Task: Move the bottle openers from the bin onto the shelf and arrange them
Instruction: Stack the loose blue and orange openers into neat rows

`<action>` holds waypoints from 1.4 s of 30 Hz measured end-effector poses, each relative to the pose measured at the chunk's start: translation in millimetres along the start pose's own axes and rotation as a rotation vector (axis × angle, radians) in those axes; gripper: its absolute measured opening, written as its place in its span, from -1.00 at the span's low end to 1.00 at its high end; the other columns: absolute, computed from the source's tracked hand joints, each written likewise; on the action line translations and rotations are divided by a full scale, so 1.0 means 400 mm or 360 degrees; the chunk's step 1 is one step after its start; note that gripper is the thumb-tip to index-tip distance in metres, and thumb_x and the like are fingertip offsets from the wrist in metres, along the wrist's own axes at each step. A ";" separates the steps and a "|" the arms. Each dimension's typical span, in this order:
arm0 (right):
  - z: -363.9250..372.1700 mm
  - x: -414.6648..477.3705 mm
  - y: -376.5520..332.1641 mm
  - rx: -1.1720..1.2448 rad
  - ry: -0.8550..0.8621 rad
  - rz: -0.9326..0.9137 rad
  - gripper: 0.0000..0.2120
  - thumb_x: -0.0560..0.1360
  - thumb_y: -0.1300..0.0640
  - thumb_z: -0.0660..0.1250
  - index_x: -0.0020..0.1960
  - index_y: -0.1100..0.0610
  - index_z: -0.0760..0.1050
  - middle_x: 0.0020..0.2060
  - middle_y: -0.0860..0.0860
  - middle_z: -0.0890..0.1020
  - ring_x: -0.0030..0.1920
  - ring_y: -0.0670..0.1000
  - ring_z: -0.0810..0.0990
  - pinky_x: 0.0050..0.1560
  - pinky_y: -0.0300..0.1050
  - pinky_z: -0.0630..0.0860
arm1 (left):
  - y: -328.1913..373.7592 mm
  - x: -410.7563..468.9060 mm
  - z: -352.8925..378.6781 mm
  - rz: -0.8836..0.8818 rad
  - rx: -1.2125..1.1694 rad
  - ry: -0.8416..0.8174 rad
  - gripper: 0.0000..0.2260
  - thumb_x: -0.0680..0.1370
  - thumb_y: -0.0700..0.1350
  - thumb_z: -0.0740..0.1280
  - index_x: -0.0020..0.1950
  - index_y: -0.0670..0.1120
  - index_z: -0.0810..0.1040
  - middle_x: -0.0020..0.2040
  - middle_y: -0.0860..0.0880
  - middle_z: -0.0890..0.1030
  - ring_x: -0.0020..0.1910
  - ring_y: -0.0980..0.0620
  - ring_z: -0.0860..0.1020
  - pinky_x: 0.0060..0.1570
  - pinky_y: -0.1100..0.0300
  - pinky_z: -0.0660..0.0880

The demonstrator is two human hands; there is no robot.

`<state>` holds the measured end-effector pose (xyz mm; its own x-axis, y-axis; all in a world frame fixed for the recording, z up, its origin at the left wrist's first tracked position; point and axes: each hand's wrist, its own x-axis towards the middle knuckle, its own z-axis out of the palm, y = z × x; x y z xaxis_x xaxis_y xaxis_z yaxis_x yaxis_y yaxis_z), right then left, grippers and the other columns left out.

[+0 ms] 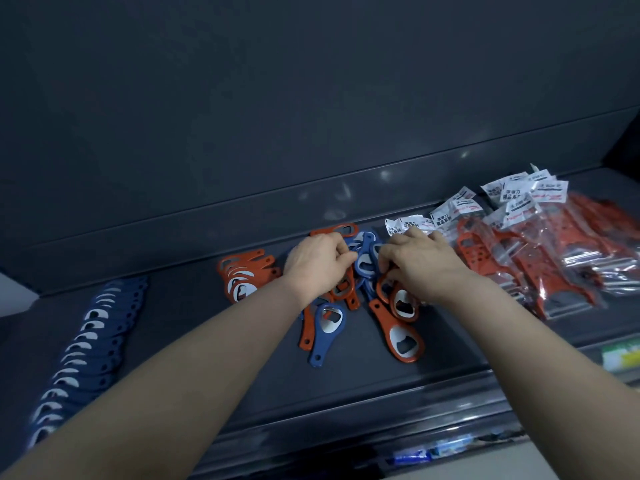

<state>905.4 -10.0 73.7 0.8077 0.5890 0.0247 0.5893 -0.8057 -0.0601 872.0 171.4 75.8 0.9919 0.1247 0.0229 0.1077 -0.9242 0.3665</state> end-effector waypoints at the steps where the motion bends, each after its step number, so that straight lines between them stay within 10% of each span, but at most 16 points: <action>1: 0.002 -0.002 0.001 -0.0004 0.0009 0.0020 -0.85 0.48 0.04 0.32 0.02 -0.15 0.45 0.07 -0.15 0.49 0.17 -0.02 0.35 0.06 -0.03 0.22 | 0.015 0.007 0.004 -0.0070 0.0000 -0.0008 -0.71 0.51 0.20 0.30 -0.19 -0.01 0.57 -0.25 0.06 0.62 -0.18 0.02 0.57 -0.20 0.09 0.52; 7: 0.007 -0.005 0.003 0.0035 0.0049 0.0198 -0.89 0.55 0.04 0.21 0.05 -0.07 0.46 0.09 -0.09 0.55 0.19 0.03 0.39 0.14 0.05 0.28 | 0.061 0.044 0.027 -0.0405 -0.0160 -0.0176 -0.71 0.40 0.13 0.45 -0.26 -0.08 0.56 -0.29 0.00 0.60 -0.25 -0.05 0.57 -0.24 0.15 0.49; 13: 0.015 0.034 -0.045 0.0011 -0.0072 0.0552 -0.53 0.53 -0.24 0.15 0.26 0.07 0.37 0.13 0.10 0.57 0.25 0.13 0.38 0.14 0.04 0.30 | 0.008 0.030 -0.023 -0.0458 -0.0783 0.0186 -0.83 0.49 -0.05 0.38 -0.23 -0.03 0.44 -0.32 0.01 0.60 -0.34 0.01 0.65 -0.16 0.07 0.58; 28: 0.003 0.092 -0.100 0.0408 -0.0149 0.0463 -0.49 0.41 0.21 0.28 0.31 -0.09 0.31 0.12 -0.05 0.59 0.24 0.09 0.44 0.22 0.08 0.34 | -0.318 -0.119 -0.125 -0.0676 -0.0449 0.0211 -0.91 0.50 -0.11 0.28 -0.20 0.02 0.52 -0.20 0.01 0.66 -0.16 -0.03 0.65 -0.07 0.05 0.57; 35: 0.006 0.074 -0.107 0.0245 -0.0162 0.0697 -0.54 0.46 -0.12 0.35 0.26 0.04 0.34 0.16 0.09 0.56 0.21 0.16 0.50 0.19 0.03 0.32 | -0.283 -0.105 -0.101 -0.0526 -0.0570 0.0251 -0.92 0.57 -0.11 0.30 -0.11 0.02 0.55 -0.18 0.00 0.65 -0.19 -0.03 0.63 -0.21 0.00 0.63; 40: -0.003 0.066 -0.139 0.0140 0.0274 0.0582 -0.70 0.45 0.06 0.33 0.17 0.04 0.43 -0.06 0.11 0.66 0.04 0.16 0.60 0.27 0.05 0.29 | -0.301 -0.119 -0.132 -0.0545 -0.0457 0.0342 -0.92 0.57 -0.10 0.29 -0.08 0.03 0.56 -0.16 0.02 0.65 -0.17 -0.02 0.61 -0.21 0.15 0.50; 42: -0.020 0.065 -0.180 0.0210 0.0513 0.0432 -0.69 0.47 0.10 0.32 0.20 0.07 0.42 -0.06 0.12 0.64 0.00 0.21 0.60 -0.02 0.00 0.41 | -0.348 -0.130 -0.160 -0.0614 -0.0394 0.0395 -0.92 0.55 -0.10 0.28 -0.11 0.05 0.54 -0.13 0.02 0.65 -0.10 -0.04 0.58 -0.11 0.11 0.48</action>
<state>884.1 62.7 86.6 0.9088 0.2906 0.2993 0.3650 -0.9012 -0.2336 801.1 316.6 83.3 0.8342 0.5491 0.0513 0.4137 -0.6846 0.6002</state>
